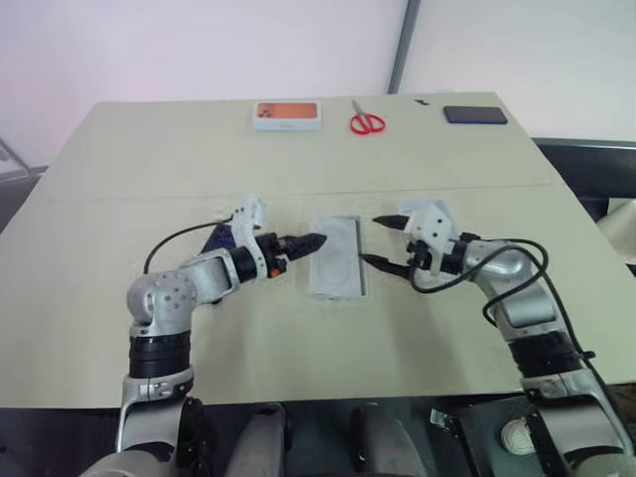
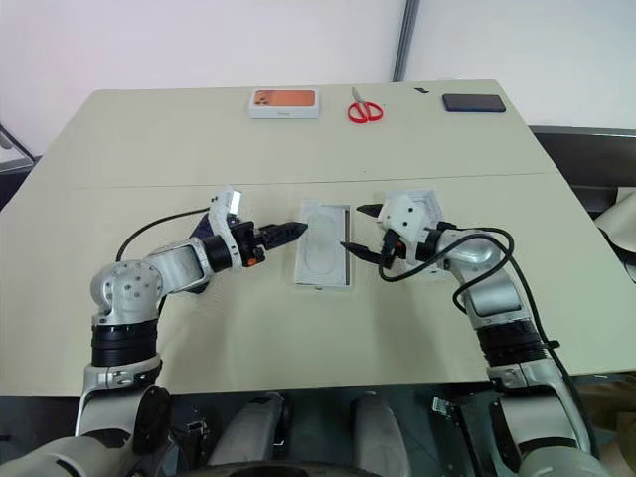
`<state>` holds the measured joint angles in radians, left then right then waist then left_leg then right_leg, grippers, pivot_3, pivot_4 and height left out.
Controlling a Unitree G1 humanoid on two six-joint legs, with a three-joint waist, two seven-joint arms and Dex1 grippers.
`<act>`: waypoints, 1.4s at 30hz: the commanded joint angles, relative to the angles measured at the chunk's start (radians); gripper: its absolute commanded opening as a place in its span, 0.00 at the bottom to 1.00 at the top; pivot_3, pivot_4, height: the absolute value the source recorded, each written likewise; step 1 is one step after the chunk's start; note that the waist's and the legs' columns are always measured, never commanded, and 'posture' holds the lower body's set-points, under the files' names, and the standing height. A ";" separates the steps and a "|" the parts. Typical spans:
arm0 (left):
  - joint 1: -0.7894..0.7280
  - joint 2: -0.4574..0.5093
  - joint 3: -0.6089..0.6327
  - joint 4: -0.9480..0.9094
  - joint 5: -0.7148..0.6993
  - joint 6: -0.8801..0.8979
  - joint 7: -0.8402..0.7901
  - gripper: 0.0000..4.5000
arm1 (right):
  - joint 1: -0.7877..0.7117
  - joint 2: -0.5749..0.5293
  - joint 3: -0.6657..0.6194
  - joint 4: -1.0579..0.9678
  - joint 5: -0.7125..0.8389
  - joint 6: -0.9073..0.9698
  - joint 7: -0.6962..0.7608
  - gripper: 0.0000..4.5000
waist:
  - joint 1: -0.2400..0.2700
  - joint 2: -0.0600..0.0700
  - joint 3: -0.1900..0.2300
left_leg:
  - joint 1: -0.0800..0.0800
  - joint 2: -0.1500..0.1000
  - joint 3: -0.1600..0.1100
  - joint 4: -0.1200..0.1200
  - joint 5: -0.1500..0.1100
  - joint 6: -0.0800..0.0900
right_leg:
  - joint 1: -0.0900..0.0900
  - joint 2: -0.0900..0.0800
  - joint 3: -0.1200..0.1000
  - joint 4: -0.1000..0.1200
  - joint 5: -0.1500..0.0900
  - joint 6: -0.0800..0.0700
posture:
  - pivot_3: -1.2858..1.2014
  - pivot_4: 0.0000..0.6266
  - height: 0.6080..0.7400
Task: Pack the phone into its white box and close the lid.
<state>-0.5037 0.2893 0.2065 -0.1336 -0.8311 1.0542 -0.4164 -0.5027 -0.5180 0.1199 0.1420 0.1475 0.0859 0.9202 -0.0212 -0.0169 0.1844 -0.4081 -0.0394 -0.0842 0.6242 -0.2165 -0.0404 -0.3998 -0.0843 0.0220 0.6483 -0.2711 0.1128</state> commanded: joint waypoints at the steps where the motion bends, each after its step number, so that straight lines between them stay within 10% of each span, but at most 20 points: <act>1: 0.052 0.114 -0.037 -0.051 0.115 -0.229 -0.182 0.87 | -0.025 0.042 0.032 -0.043 -0.013 0.043 -0.031 0.75 | 0.002 0.000 0.000 | 0.000 0.000 0.000 -0.001 0.000 -0.001 | 0.000 0.000 0.000 0.000 0.000 0.000 | 0.52 0.24 1.00; 8: 0.184 0.265 -0.042 0.076 0.280 -0.668 -0.486 0.87 | -0.063 0.104 0.101 -0.043 -0.063 0.081 -0.067 0.00 | 0.010 0.001 0.000 | -0.001 0.000 0.000 -0.003 0.001 -0.002 | -0.002 -0.003 0.000 -0.001 0.000 -0.001 | 0.52 0.24 1.00; 21: 0.278 0.286 -0.051 0.173 0.372 -0.924 -0.619 0.87 | -0.058 0.019 0.212 0.023 -0.230 0.047 -0.034 0.00 | 0.006 0.001 0.000 | -0.001 0.000 0.000 -0.005 0.001 -0.001 | -0.003 -0.003 0.000 0.000 0.000 -0.001 | 0.52 0.24 1.00; 42: 0.257 0.287 -0.045 0.160 0.330 -0.853 -0.638 0.87 | -0.126 0.080 0.153 0.058 -0.196 0.036 -0.090 0.00 | 0.004 0.001 0.000 | -0.001 0.001 -0.001 -0.005 0.001 -0.001 | -0.003 -0.003 0.000 0.000 0.000 0.000 | 0.52 0.24 1.00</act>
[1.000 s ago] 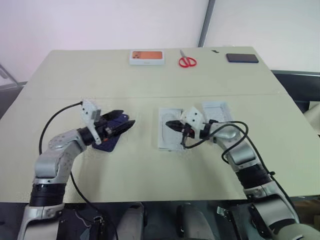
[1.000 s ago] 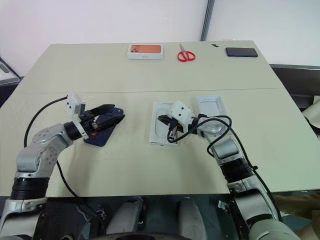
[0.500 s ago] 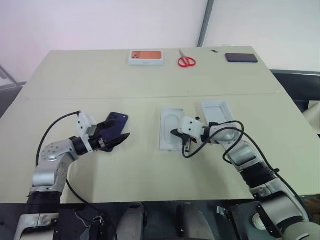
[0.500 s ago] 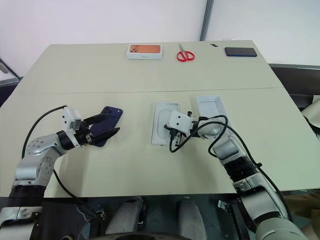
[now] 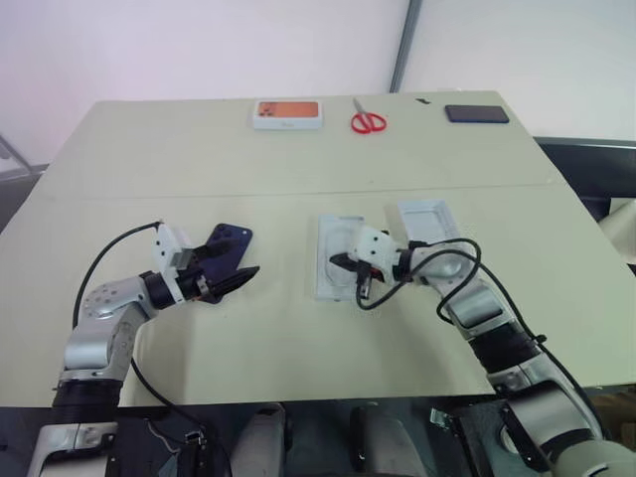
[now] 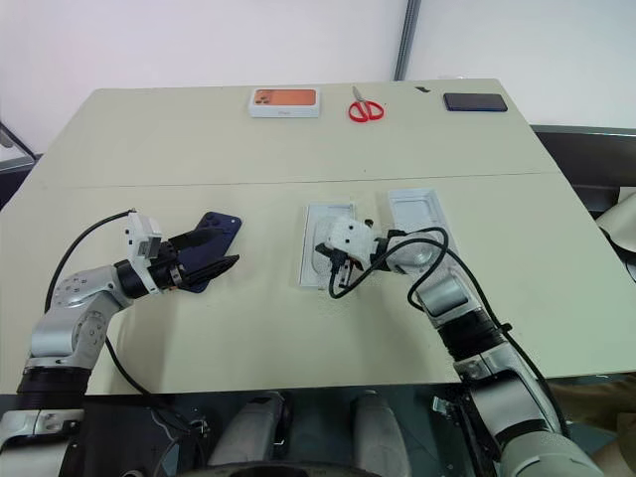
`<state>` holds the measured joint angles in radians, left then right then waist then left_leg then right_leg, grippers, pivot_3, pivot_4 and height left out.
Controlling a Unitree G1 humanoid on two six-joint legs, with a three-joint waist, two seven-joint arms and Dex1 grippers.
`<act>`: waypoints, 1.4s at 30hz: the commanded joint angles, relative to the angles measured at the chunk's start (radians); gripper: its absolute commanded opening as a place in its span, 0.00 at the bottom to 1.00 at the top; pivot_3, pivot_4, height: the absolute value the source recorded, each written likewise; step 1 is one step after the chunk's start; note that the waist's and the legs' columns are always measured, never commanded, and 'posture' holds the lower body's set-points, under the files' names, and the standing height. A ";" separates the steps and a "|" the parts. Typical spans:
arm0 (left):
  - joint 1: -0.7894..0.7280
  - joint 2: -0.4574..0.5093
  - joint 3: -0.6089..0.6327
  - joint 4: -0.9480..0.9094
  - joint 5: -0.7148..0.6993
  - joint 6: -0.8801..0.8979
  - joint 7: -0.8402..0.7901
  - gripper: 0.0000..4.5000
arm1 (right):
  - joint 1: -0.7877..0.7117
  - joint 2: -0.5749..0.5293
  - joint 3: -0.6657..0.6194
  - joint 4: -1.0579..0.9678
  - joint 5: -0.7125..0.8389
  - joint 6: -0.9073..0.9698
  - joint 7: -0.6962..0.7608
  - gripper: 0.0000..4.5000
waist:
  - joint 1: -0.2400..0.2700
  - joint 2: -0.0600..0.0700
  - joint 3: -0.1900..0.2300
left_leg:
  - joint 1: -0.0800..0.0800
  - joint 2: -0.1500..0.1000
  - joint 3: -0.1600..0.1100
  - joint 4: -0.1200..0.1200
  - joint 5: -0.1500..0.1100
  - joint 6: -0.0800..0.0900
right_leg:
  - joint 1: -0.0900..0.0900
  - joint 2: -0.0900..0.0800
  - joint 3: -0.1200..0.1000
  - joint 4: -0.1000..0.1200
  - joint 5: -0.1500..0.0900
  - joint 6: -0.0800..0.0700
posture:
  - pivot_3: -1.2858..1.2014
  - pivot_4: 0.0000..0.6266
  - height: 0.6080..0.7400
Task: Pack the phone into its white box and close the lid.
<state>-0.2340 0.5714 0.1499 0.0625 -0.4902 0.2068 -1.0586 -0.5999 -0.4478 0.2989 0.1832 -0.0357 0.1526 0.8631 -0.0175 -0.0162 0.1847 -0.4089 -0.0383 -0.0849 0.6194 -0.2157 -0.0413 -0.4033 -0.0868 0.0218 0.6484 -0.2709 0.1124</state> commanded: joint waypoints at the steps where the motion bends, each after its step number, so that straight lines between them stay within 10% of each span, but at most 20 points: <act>1: -0.013 0.004 0.011 -0.038 -0.012 -0.004 0.005 0.87 | -0.031 0.004 -0.015 0.031 -0.029 -0.045 -0.037 0.00 | 0.000 0.000 0.000 | 0.000 0.000 0.000 0.000 0.000 0.000 | 0.000 0.000 0.000 0.000 0.000 0.000 | 0.52 0.24 1.00; 24: -0.081 0.055 0.064 0.071 -0.045 0.197 0.091 0.87 | -0.039 -0.003 -0.062 0.035 0.002 -0.091 0.016 0.00 | -0.001 0.000 0.000 | 0.001 -0.001 0.000 0.000 0.000 0.000 | 0.000 0.001 0.000 0.000 0.000 0.000 | 0.52 0.24 1.00; 42: -0.309 0.253 0.010 0.577 0.084 0.230 -0.126 0.87 | -0.165 0.302 0.099 0.054 -0.095 0.039 -0.135 0.00 | -0.005 0.000 0.000 | 0.000 0.000 0.001 -0.004 0.001 -0.002 | -0.003 0.005 0.000 0.002 0.001 -0.001 | 0.52 0.24 1.00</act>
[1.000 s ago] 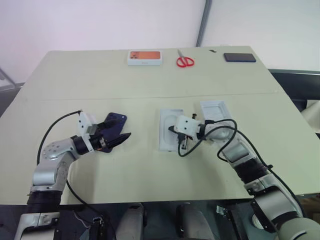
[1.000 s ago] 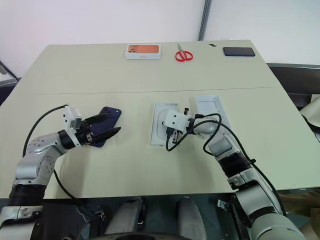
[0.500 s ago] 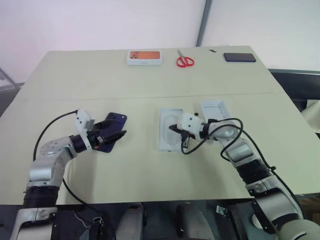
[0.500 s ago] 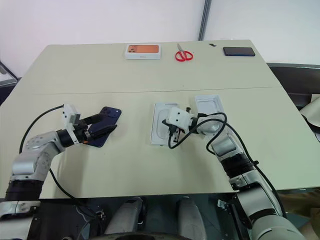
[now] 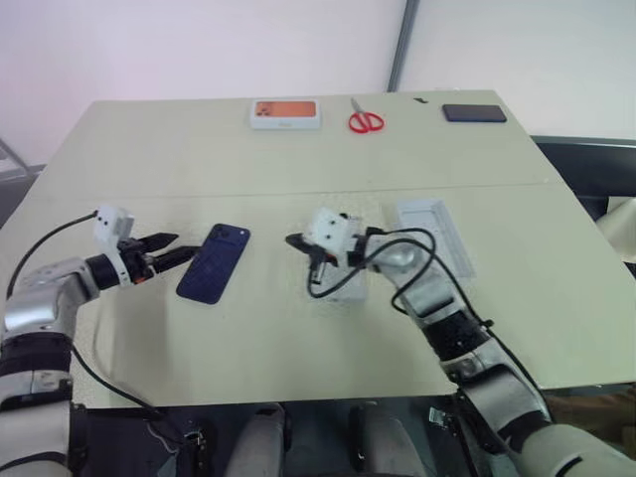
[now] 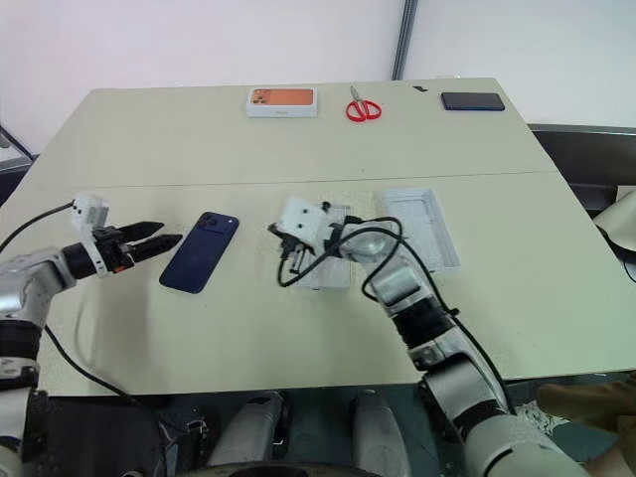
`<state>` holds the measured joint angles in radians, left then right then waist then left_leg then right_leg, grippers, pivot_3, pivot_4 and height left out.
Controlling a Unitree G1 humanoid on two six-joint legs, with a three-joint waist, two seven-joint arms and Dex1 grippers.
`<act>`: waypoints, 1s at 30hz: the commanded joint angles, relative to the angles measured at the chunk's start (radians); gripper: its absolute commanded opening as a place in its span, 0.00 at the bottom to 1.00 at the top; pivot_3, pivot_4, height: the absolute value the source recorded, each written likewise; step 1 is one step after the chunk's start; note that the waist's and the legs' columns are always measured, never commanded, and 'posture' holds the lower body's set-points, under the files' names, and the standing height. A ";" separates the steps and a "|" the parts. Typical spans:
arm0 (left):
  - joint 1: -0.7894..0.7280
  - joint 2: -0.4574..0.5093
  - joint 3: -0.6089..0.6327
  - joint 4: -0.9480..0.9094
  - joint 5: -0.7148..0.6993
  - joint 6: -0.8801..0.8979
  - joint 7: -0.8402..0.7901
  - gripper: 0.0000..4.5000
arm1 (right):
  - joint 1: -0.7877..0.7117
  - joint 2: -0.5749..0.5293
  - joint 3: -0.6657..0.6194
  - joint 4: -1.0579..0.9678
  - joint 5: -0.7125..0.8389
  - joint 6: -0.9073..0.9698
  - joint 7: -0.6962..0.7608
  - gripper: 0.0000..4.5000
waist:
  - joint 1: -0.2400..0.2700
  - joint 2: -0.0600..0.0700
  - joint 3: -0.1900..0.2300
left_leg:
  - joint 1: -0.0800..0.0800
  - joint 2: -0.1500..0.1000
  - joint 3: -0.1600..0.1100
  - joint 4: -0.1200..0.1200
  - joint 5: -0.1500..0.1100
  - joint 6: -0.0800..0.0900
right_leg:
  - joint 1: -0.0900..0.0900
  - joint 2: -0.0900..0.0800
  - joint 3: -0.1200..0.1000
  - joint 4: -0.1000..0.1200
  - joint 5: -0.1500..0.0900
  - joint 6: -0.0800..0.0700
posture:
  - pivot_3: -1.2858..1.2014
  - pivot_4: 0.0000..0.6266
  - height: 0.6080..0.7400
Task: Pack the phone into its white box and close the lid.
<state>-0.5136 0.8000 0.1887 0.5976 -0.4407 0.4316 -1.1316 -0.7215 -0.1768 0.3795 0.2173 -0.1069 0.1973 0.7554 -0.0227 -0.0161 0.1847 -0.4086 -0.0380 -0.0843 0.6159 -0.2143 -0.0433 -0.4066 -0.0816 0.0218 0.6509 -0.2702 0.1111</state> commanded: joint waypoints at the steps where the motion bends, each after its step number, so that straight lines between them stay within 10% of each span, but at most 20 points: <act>1: -0.044 0.024 -0.036 0.063 0.032 0.032 -0.073 0.87 | -0.057 0.046 0.026 0.044 -0.026 0.013 -0.026 0.00 | 0.000 0.000 0.000 | 0.000 0.000 0.000 0.000 0.000 0.000 | 0.000 0.000 0.000 0.000 0.000 0.000 | 0.52 0.24 1.00; 30: -0.176 -0.087 -0.236 0.290 0.223 0.235 -0.307 0.87 | -0.125 0.186 0.144 0.201 -0.127 0.232 -0.047 0.00 | 0.002 0.000 -0.003 | 0.001 -0.001 0.000 0.000 0.001 -0.002 | 0.001 0.000 0.000 0.003 0.000 0.000 | 0.52 0.24 1.00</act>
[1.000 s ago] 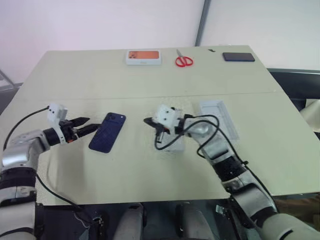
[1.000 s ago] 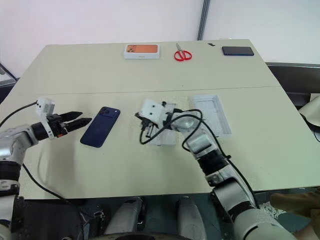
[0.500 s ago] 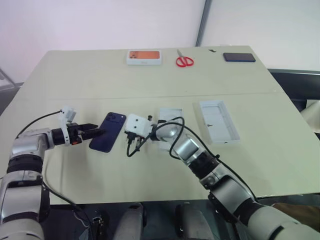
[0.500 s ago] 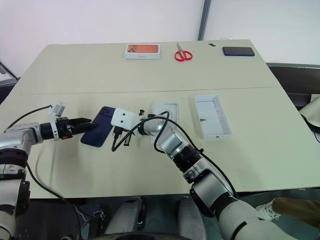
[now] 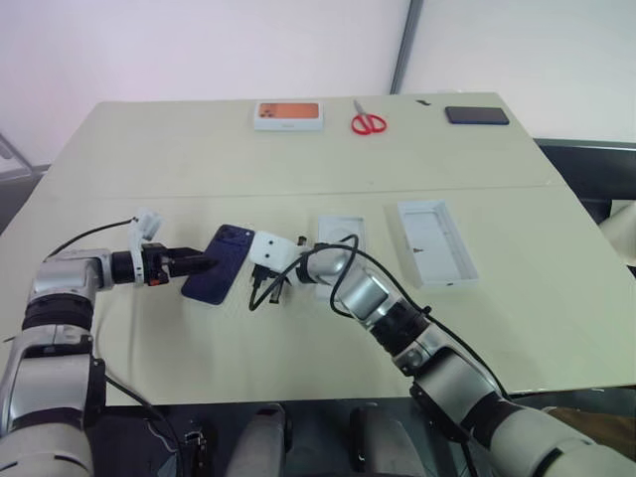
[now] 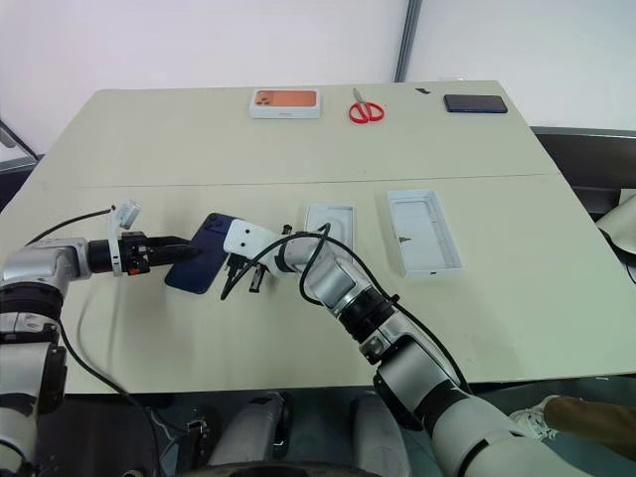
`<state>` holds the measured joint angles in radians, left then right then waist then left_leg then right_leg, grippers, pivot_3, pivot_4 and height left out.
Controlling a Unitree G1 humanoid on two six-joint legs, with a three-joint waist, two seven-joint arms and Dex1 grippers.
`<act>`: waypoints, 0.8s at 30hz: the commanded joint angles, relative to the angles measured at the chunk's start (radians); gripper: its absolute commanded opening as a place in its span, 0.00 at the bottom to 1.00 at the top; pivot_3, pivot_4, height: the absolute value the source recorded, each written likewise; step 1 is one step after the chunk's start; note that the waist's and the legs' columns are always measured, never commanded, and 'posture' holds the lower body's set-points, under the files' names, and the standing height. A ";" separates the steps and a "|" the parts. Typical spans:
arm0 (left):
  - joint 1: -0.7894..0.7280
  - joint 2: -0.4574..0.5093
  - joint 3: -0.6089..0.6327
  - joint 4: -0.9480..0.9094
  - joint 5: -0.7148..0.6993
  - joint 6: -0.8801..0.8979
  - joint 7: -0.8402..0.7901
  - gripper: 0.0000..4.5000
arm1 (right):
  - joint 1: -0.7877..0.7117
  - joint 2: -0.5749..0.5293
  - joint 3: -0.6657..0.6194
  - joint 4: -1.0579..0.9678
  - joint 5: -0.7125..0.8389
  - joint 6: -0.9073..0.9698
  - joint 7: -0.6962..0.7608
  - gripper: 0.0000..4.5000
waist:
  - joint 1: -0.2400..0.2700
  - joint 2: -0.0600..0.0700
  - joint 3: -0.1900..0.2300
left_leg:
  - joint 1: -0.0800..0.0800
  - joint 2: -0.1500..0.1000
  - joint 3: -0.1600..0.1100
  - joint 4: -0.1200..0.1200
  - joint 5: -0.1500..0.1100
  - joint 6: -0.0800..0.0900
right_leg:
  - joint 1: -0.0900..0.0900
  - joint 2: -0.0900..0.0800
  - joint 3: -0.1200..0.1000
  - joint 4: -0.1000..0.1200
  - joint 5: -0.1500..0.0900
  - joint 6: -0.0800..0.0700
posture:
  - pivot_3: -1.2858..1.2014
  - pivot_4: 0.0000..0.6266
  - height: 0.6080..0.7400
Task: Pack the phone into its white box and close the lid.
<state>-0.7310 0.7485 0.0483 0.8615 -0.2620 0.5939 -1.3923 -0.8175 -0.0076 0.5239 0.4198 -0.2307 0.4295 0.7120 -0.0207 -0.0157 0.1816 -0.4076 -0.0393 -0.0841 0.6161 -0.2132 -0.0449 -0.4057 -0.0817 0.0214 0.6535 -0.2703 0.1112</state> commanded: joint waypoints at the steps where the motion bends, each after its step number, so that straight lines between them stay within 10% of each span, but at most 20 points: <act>1: 0.048 -0.035 -0.104 0.018 0.050 0.074 -0.058 0.87 | -0.029 0.018 -0.002 -0.002 -0.001 0.004 -0.002 0.00 | 0.000 0.000 0.000 | 0.000 0.000 0.000 0.000 0.000 0.000 | 0.000 0.000 0.000 0.000 0.000 0.000 | 0.52 0.24 1.00; 24: 0.017 -0.114 -0.057 -0.054 -0.022 0.323 -0.043 0.87 | -0.027 -0.006 0.000 0.018 -0.016 -0.020 0.016 0.00 | 0.001 0.005 -0.013 | 0.002 0.000 0.000 0.000 0.000 0.000 | 0.002 0.000 0.000 0.000 0.000 0.000 | 0.52 0.24 1.00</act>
<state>-0.7292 0.7036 0.0504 0.7763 -0.2747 0.8823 -1.4244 -0.8253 -0.0314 0.5160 0.4366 -0.2510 0.4291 0.7324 -0.0197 -0.0106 0.1688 -0.4060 -0.0397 -0.0846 0.6160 -0.2133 -0.0447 -0.4034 -0.0820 0.0214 0.6531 -0.2705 0.1116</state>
